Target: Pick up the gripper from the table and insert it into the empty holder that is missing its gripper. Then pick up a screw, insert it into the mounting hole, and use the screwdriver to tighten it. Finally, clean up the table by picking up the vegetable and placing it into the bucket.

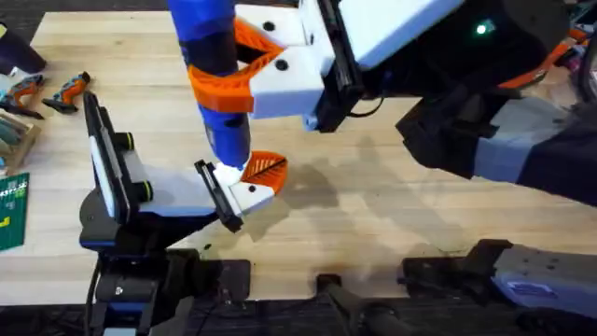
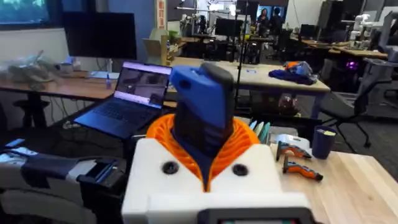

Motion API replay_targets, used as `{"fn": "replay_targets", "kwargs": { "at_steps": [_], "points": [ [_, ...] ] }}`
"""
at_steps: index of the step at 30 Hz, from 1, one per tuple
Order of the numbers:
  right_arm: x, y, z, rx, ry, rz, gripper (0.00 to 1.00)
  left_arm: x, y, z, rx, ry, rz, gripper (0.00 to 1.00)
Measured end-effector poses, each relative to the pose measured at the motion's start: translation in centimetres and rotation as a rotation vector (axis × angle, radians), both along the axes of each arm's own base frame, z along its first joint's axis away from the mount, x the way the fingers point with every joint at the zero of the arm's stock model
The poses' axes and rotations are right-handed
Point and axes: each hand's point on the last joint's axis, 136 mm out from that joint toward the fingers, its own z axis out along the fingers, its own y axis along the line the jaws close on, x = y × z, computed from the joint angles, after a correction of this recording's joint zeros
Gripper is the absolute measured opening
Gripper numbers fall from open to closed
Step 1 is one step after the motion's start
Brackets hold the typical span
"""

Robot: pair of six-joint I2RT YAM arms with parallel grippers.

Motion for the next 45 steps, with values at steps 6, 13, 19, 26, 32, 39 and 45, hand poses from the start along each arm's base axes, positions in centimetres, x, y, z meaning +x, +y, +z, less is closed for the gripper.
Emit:
{"fn": "replay_targets", "kwargs": {
  "at_steps": [6,13,19,26,32,39,45],
  "points": [
    [0.1,0.1,-0.2,0.002,-0.025,-0.008,0.026,0.0,0.0,0.0,0.000,0.000,0.000,0.007],
    [0.6,0.5,-1.0,-0.014,-0.011,-0.008,0.026,0.0,0.0,0.0,0.000,0.000,0.000,0.007],
    [0.5,0.5,-1.0,-0.014,-0.011,-0.008,0.026,0.0,0.0,0.0,0.000,0.000,0.000,0.007],
    [0.6,0.5,-1.0,-0.014,-0.011,-0.008,0.026,0.0,0.0,0.0,0.000,0.000,0.000,0.007],
    [0.6,0.5,-1.2,-0.020,-0.006,-0.006,0.026,0.0,0.0,0.0,0.000,0.000,0.000,0.007],
    [0.4,0.6,-1.3,-0.027,-0.004,0.002,0.026,0.0,0.0,0.0,0.000,0.000,0.000,0.007],
    [0.5,0.6,-1.5,-0.034,0.001,0.002,0.026,0.0,0.0,0.0,0.000,0.000,0.000,0.007]
  ]
}}
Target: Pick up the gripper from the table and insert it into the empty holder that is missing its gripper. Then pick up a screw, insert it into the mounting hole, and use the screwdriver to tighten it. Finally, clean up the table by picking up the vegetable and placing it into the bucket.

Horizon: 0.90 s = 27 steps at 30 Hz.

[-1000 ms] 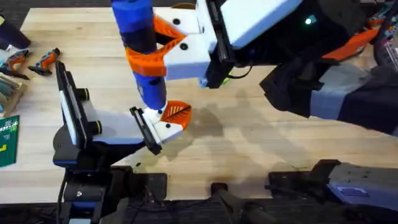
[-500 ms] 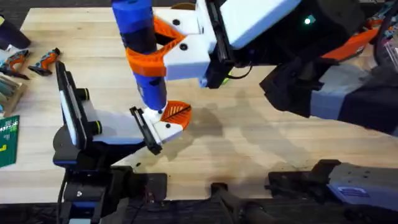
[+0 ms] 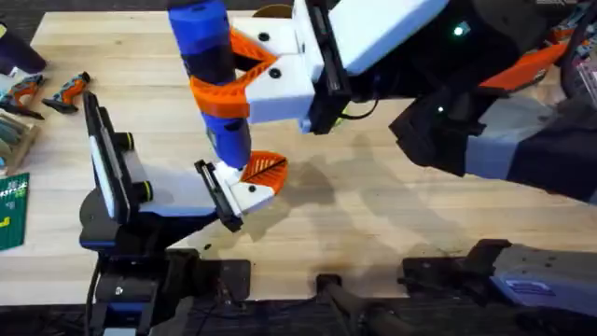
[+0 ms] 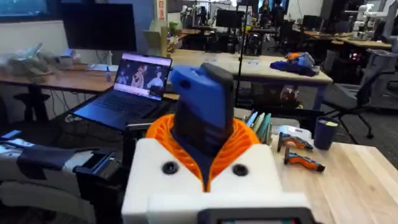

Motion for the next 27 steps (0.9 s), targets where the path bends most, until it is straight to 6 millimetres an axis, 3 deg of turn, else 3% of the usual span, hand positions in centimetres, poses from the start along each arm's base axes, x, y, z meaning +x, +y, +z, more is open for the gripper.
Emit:
{"fn": "replay_targets", "kwargs": {
  "at_steps": [27],
  "points": [
    [0.01,0.01,-0.02,0.001,-0.013,-0.003,0.026,0.00,0.00,0.00,0.000,0.000,0.000,0.007]
  ]
}}
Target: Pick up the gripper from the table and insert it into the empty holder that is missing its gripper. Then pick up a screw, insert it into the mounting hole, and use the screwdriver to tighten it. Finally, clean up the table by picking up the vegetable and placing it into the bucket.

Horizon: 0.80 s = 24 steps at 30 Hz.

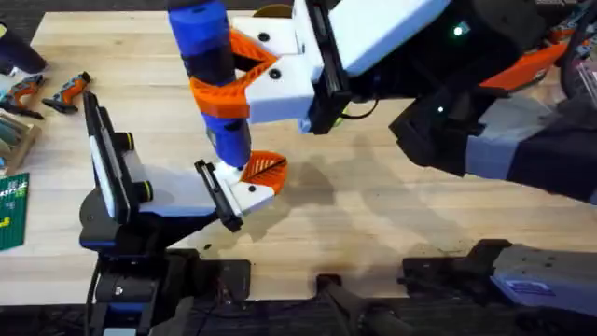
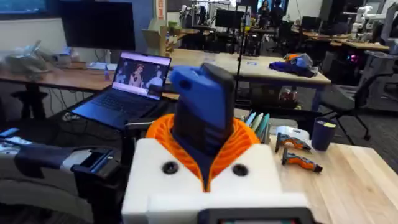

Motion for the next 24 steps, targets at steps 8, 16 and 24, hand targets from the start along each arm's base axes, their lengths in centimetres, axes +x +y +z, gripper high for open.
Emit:
{"fn": "replay_targets", "kwargs": {
  "at_steps": [8,16,24],
  "points": [
    [0.01,0.04,-0.17,-0.007,0.006,0.002,0.026,-0.01,0.00,0.00,0.000,0.000,0.000,0.007],
    [0.02,0.06,-0.25,-0.010,0.006,0.002,0.026,-0.01,0.00,0.00,0.000,0.000,0.000,0.007],
    [0.02,0.06,-0.26,-0.011,0.007,0.002,0.026,-0.01,0.00,0.00,0.000,0.000,0.000,0.007]
  ]
}}
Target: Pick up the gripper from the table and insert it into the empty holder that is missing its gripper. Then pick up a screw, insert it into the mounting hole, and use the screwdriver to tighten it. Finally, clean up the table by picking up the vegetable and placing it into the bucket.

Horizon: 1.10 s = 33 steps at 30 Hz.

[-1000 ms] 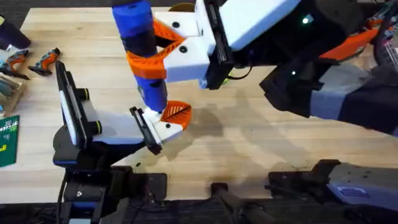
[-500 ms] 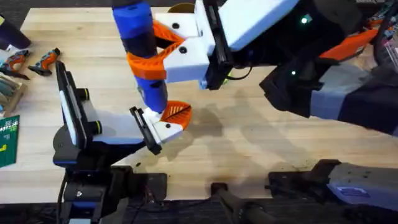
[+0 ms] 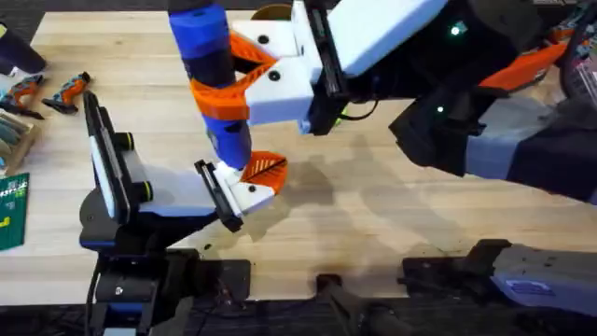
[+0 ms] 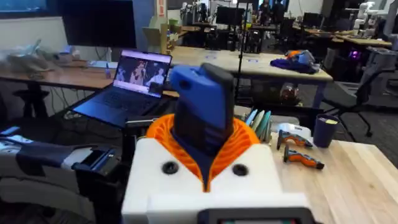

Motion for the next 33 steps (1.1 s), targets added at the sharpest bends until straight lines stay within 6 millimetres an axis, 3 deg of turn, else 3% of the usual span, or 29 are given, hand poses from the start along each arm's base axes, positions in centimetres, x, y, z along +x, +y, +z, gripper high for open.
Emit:
{"fn": "replay_targets", "kwargs": {
  "at_steps": [19,28,33],
  "points": [
    [0.0,0.0,0.1,0.004,-0.005,0.000,0.026,0.0,0.0,0.0,0.000,0.000,0.000,0.007],
    [-0.4,-0.8,2.0,0.049,-0.063,0.015,0.026,0.0,0.0,0.0,0.000,0.000,0.000,0.007],
    [0.4,-2.2,5.7,0.053,-0.092,0.009,0.026,0.0,0.0,0.0,0.000,0.000,0.000,0.007]
  ]
}}
